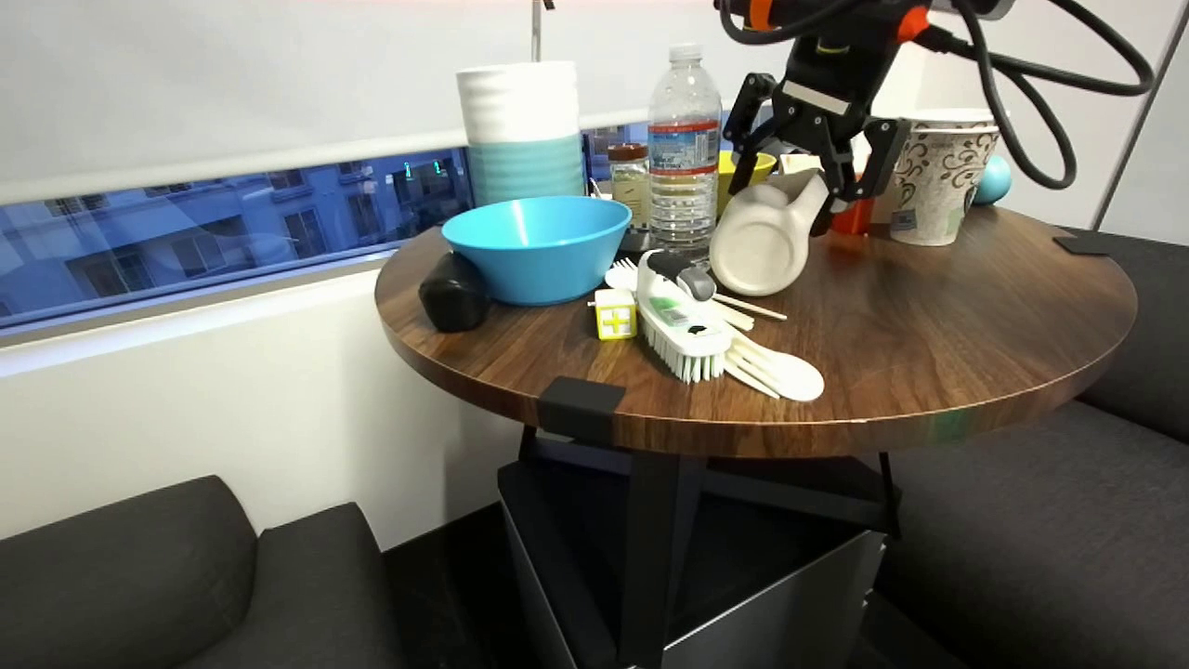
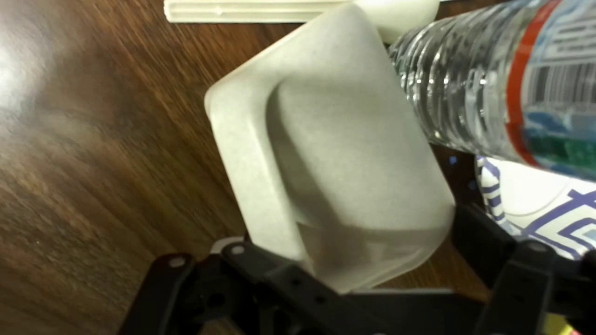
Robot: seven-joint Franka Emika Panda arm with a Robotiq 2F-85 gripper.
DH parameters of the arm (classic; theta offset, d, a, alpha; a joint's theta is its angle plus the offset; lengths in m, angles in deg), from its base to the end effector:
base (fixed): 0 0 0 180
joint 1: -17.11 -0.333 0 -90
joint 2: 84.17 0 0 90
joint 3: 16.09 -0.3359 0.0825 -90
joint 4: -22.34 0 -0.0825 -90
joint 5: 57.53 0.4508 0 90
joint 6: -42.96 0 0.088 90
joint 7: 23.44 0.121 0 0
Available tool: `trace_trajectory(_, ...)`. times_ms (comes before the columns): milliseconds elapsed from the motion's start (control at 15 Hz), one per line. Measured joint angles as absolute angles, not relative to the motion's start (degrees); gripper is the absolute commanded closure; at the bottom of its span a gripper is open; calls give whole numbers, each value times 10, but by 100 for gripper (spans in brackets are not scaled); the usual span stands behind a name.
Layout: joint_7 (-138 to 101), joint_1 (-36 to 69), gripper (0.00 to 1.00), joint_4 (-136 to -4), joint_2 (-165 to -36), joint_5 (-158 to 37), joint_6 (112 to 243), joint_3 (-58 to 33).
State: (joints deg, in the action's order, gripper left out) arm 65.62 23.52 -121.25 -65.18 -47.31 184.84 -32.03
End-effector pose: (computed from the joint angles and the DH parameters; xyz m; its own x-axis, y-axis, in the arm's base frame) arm 0.5006 0.0831 0.3937 0.0647 -0.9966 -0.0516 -0.9565 -0.0472 -0.2877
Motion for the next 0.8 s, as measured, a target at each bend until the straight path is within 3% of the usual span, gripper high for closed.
trace_trajectory(800,702,214,0,-1180,-660,-522,1767,-302)
